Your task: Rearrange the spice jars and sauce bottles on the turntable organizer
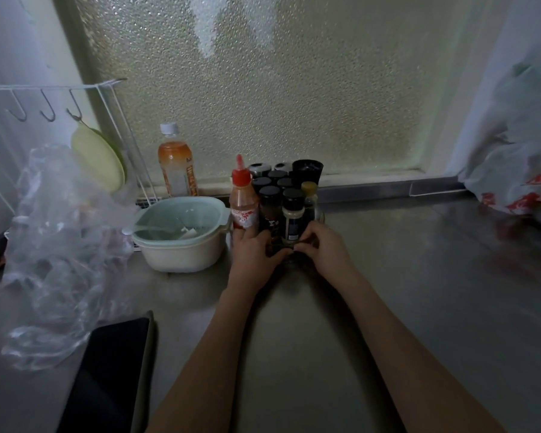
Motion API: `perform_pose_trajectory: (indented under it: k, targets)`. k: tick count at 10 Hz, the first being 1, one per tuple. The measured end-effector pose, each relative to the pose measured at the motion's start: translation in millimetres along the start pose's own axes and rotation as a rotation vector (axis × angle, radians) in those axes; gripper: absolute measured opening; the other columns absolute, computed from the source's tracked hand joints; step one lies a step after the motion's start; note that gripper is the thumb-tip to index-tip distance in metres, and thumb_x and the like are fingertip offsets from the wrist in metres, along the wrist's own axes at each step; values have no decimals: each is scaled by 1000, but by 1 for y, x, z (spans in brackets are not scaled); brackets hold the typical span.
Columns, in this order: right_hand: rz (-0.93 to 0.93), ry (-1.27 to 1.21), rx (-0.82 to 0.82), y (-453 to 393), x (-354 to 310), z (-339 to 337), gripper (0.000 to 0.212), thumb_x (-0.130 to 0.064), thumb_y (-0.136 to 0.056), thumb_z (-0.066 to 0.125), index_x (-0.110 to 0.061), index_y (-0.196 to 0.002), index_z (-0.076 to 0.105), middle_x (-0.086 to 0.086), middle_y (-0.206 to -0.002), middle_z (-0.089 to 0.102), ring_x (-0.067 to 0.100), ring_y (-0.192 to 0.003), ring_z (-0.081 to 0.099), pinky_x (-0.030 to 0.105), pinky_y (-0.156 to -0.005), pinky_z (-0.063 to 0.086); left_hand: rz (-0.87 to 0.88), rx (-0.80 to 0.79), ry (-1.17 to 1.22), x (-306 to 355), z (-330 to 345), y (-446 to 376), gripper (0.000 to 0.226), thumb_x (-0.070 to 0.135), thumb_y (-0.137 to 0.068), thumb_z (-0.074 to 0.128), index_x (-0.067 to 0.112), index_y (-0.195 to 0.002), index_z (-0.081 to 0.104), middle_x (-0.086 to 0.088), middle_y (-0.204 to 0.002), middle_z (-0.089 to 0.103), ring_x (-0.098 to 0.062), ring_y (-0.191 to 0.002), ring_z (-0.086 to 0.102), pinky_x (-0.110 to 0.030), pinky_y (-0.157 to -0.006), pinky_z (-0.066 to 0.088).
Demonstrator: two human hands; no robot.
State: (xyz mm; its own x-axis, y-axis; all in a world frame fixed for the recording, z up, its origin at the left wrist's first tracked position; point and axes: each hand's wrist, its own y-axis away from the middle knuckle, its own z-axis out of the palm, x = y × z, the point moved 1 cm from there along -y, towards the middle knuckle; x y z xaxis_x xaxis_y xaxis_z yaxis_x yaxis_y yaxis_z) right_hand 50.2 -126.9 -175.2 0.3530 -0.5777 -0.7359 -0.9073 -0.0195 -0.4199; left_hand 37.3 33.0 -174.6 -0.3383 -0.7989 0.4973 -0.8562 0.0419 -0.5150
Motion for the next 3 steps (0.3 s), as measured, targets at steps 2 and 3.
perform_pose_trajectory:
  k: [2, 3]
  targets:
    - [-12, 28, 17, 11, -8, 0, 11, -13, -79, 69, -12, -80, 58, 1, -76, 56, 16, -69, 52, 19, -59, 37, 64, 15, 39, 8, -9, 9, 24, 32, -79, 67, 13, -81, 52, -9, -103, 55, -28, -99, 46, -41, -82, 45]
    - [19, -183, 174, 8, -27, -31, 4, -19, -83, 67, -20, -79, 66, -3, -76, 64, 15, -72, 59, 20, -65, 45, 166, 257, 204, 32, -39, 2, 19, 28, -80, 58, 13, -88, 51, -8, -100, 55, -21, -87, 51, -34, -69, 47]
